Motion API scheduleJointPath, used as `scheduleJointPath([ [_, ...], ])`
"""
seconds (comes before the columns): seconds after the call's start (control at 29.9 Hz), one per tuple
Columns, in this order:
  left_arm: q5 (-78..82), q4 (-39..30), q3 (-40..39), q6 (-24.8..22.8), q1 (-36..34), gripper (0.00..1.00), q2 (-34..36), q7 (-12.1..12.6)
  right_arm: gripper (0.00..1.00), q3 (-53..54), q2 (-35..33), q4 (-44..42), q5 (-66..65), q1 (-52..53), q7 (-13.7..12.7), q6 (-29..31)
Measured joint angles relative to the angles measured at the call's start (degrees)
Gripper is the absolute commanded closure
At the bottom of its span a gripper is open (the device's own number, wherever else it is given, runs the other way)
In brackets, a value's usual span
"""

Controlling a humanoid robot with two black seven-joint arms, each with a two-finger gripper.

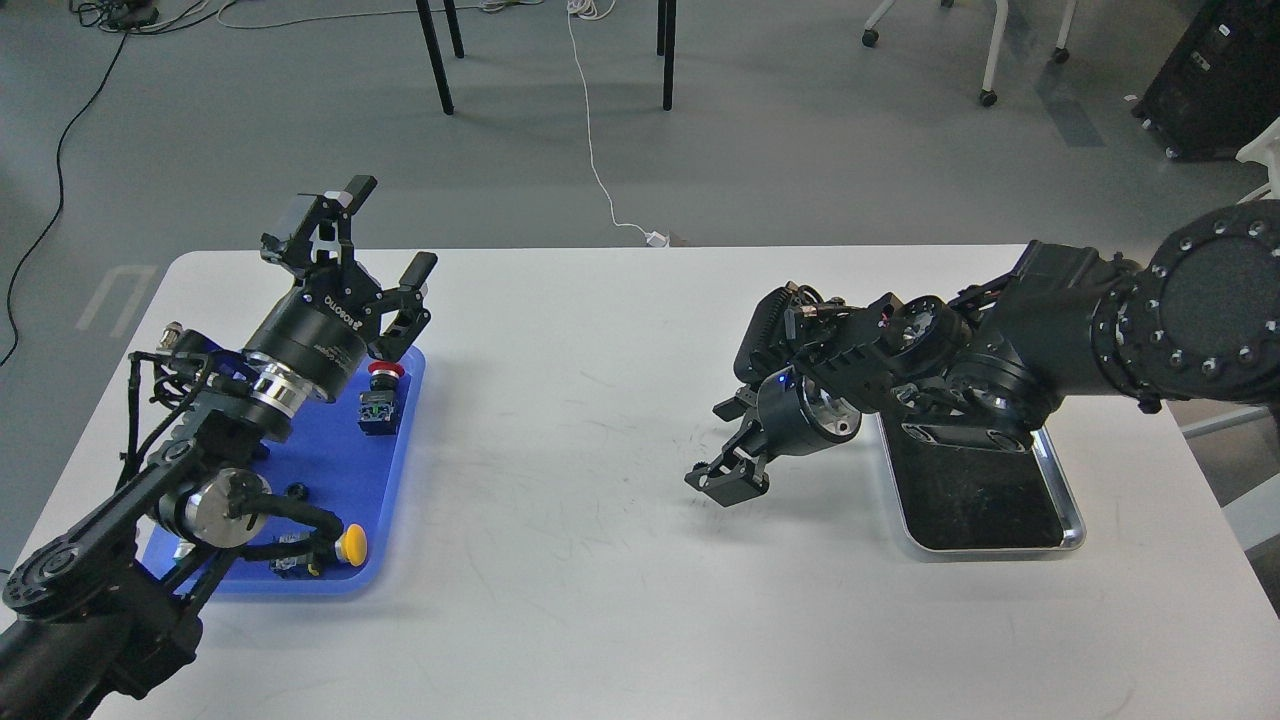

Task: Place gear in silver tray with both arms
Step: 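Lower the right gripper onto the black gear and grasp it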

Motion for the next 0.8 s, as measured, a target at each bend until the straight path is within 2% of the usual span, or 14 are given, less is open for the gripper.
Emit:
scheduleJointPath([
  [0.07,0.0,0.0,0.0,0.0,0.1,0.02,0.0,0.0,0.32,-0.2,0.0,-0.8,0.0,-0.9,0.0,0.0],
  [0.53,0.1,-0.3,0.0,0.0,1.3,0.02,-0.6,0.0,0.33,-0.2,0.0,-1.9,4.4,-4.5,0.0,-3.3],
  [0.8,0.1,-0.5,-0.4,0.0,2.3,0.02,-0.4,-0.1,0.38,-0.3,0.0,-1.9,5.2,-5.3,0.0,-3.5],
])
